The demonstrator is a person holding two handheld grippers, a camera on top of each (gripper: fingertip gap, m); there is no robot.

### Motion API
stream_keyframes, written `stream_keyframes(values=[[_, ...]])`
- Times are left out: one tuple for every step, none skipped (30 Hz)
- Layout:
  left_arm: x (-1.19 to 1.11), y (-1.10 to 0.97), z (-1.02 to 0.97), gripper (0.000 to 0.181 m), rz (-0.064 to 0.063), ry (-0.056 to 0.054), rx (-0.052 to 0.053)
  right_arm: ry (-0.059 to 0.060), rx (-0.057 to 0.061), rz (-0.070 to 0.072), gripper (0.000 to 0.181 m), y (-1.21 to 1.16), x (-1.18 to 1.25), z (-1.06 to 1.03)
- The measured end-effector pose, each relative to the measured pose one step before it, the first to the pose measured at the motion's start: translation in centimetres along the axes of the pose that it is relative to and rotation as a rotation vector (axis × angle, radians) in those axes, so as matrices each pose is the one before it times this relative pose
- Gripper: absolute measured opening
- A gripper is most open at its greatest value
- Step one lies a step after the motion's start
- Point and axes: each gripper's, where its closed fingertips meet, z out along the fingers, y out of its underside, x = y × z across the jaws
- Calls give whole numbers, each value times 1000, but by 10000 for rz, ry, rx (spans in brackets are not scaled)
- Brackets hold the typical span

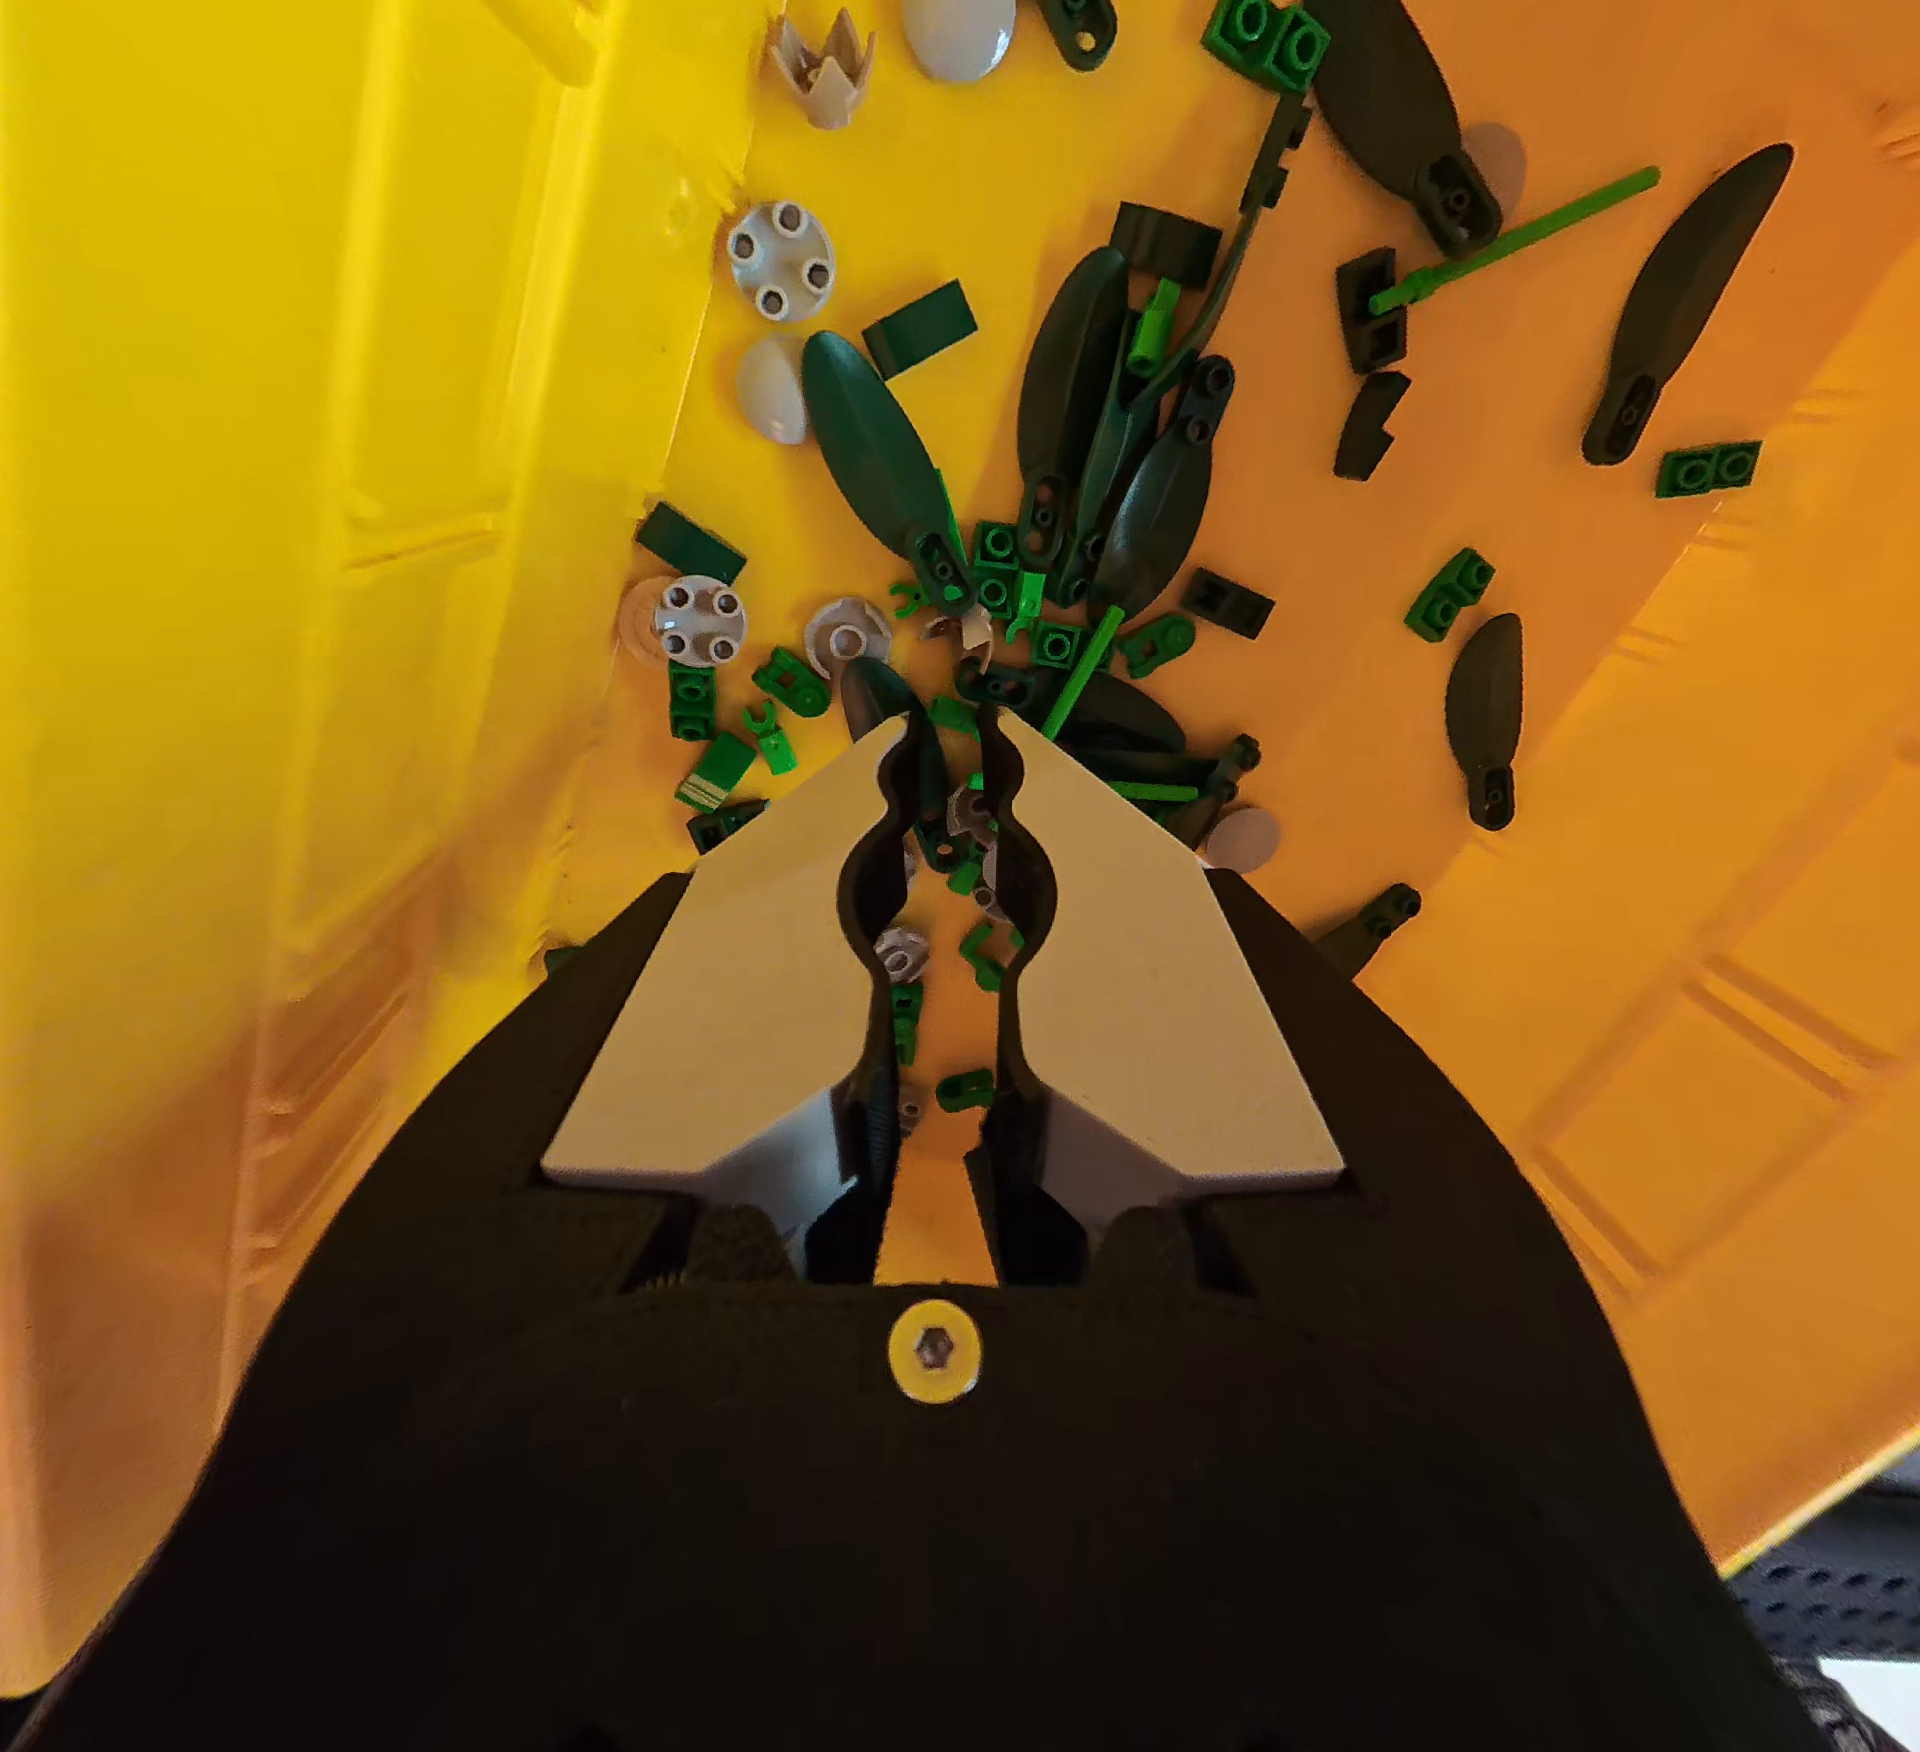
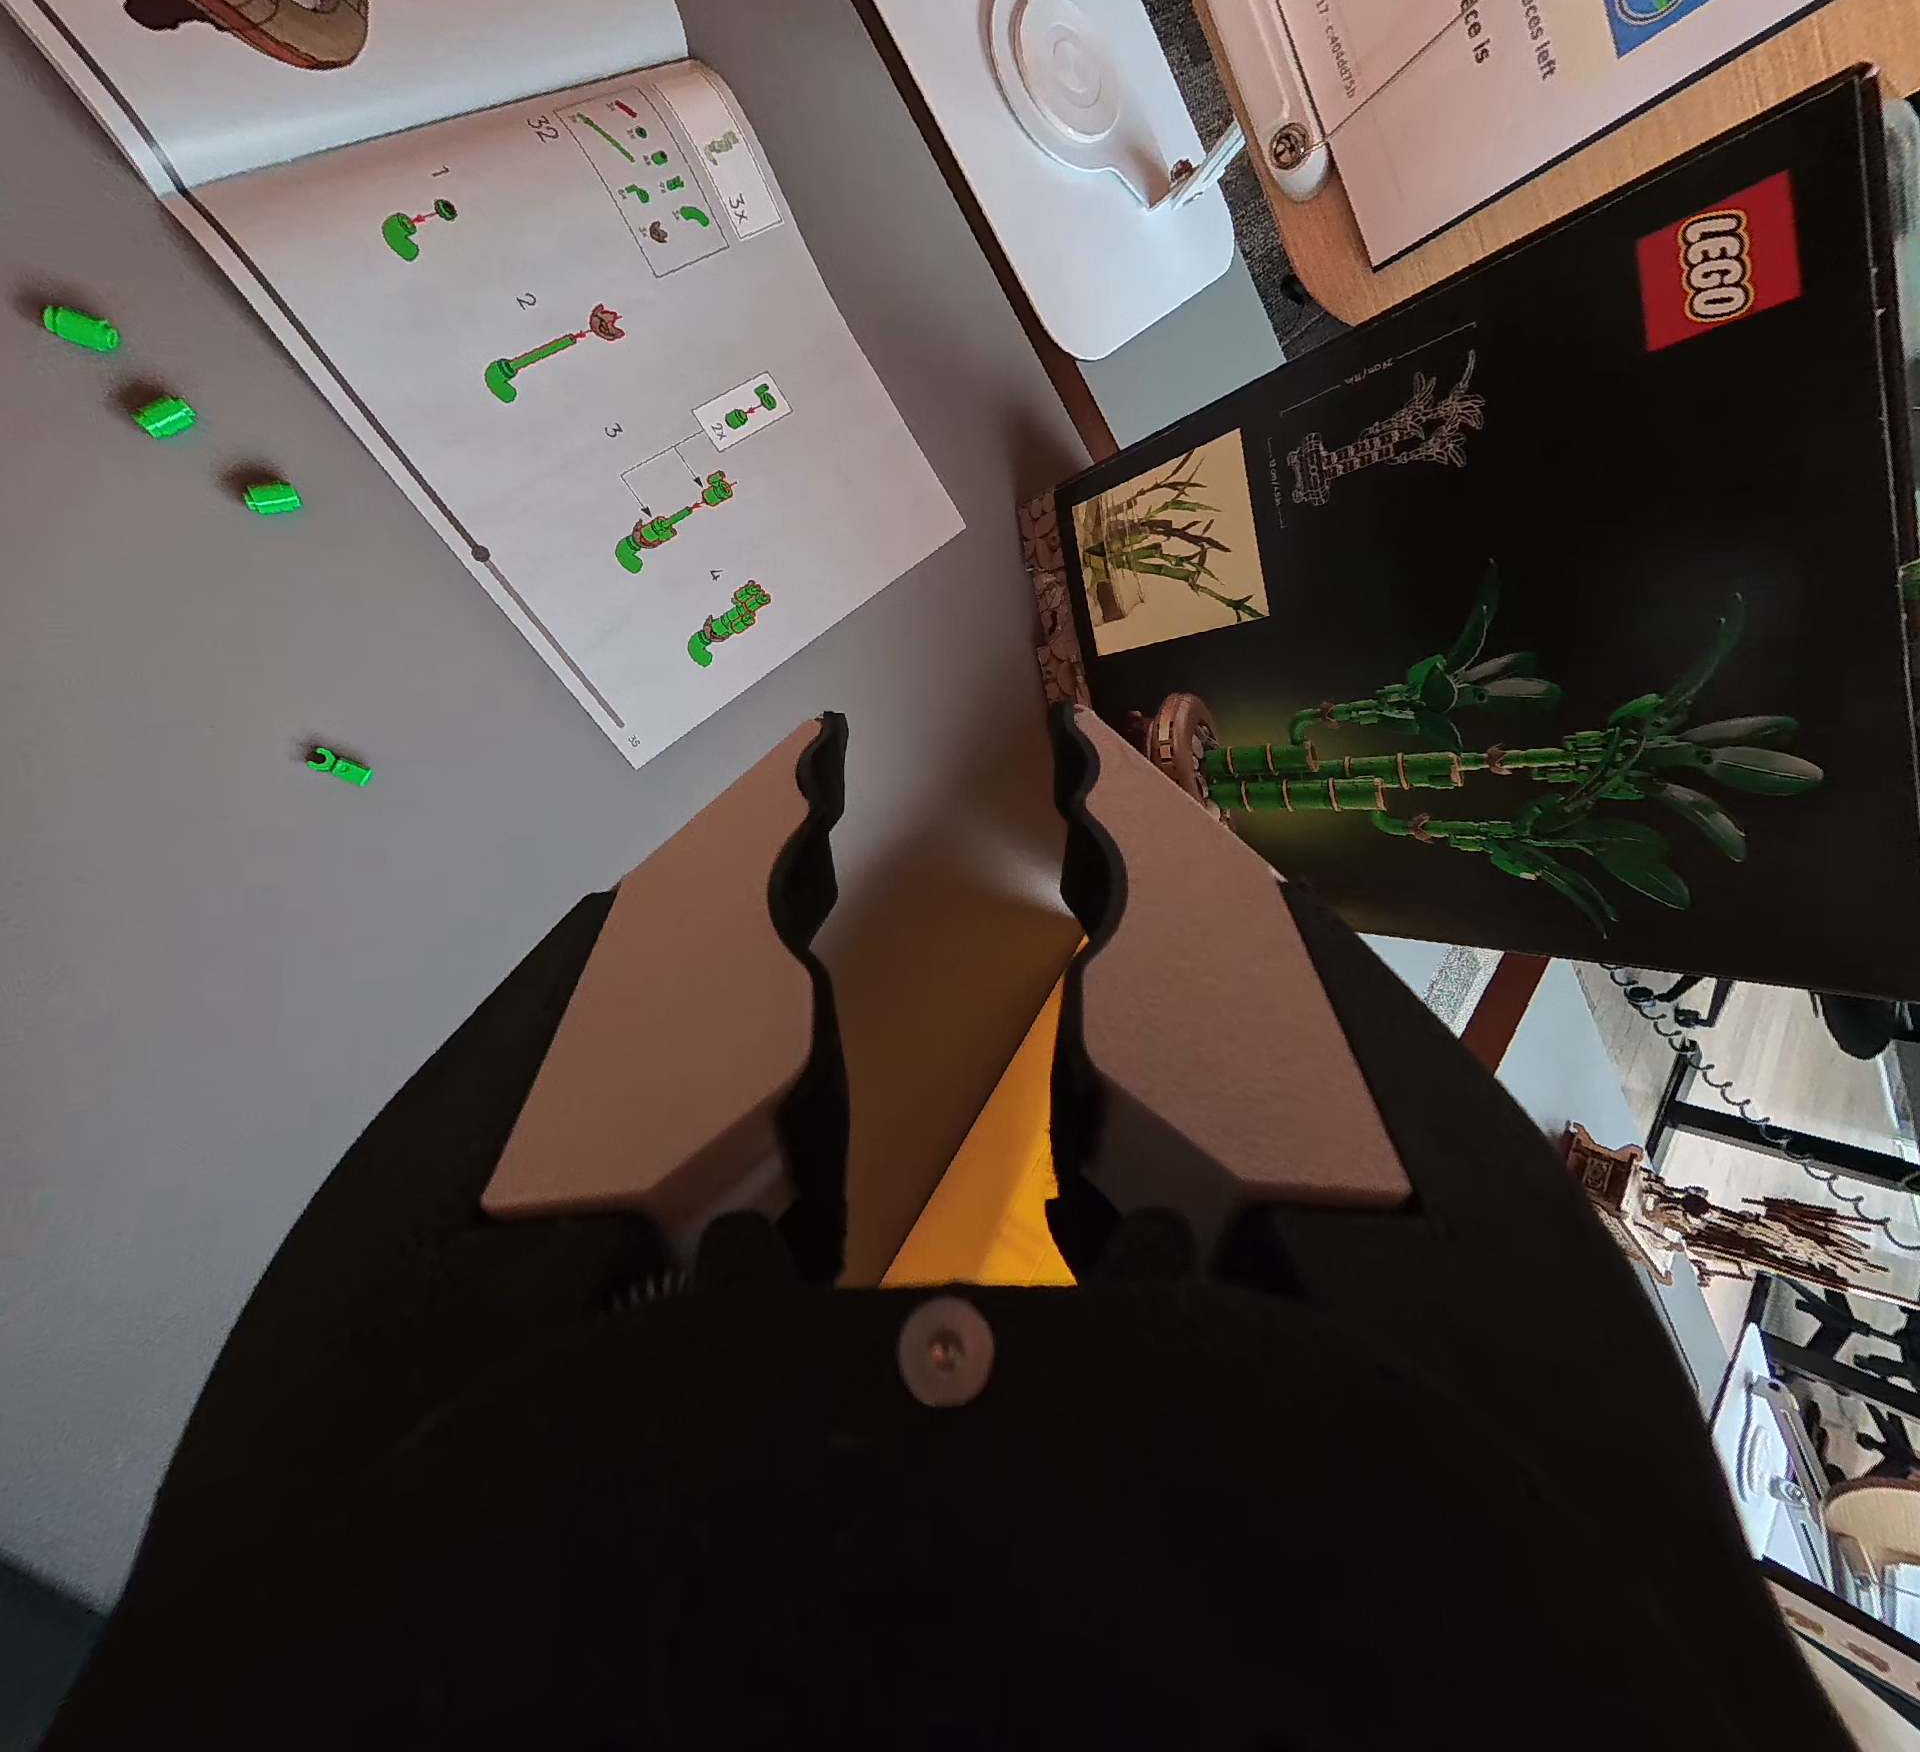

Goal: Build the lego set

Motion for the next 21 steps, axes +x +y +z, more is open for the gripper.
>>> stream_keyframes(values=[[49, -32, 68, 9, 46, -34, -20, -8, -1, -5, 39, -1, -22, 18], [29, -48, 7, 9, 7, -17, 9, -3, -13, -5, 40, 22, -7, 12], [3, -5, 7, 9, 1, -10, -11, 7, -13, -5, 39, 23, 19, 6], [-7, -11, 11, 9, -2, 9, 3, 4, -4, 3, 39, 17, 5, 5], [-7, 9, 7, 9, -11, 17, 4, 5, -8, -1, 39, 10, 6, 8], [-28, 7, -9, 8, 14, 6, 10, 0, -7, -5, 40, 14, -2, 2], [-43, -5, -3, 7, 29, 3, 18, 0, -3, -6, 39, 4, 4, -2], [-6, -20, -9, 6, 21, 18, 20, 5, 7, -2, 39, -16, 1, 3], [-1, -21, -1, 6, 15, 20, 15, -4, 7, 1, 39, -14, -13, -11], [-2, -11, 5, 6, 12, 12, 8, -5, -1, -7, 39, -6, -22, 3], [7, -7, -13, 6, 24, 1, 9, 3, -10, -14, 39, 5, -7, -3], [-5, -4, -4, 6, 30, -4, 8, 3, -12, -14, 39, 14, -13, 2], [4, -9, -5, 6, 16, -4, 4, 7, -6, -6, 39, 20, 6, -18], [7, -8, -13, 6, 11, 2, 9, 26, 6, 6, 39, 0, 42, -22], [20, -20, -36, 6, 15, 10, 22, 22, 1, -3, 39, 15, 51, -24], [29, -26, -51, 6, 5, 16, 31, 4, 3, 6, 39, 28, 18, -21], [3, -45, -98, 6, -8, 17, 41, -8, 0, 9, 39, 21, 7, -9], [14, -50, -139, 6, -3, 14, 59, 1, -4, 4, 39, 25, 20, 2], [16, -48, -166, 6, 2, 13, 67, -1, -5, 3, 39, 24, 7, 7], [9, -14, -199, 6, -1, 4, 53, -7, -16, -1, 39, 27, -5, 18], [-40, -9, -211, 6, -2, -26, 55, -5, -15, -11, 39, 27, -14, 31]])
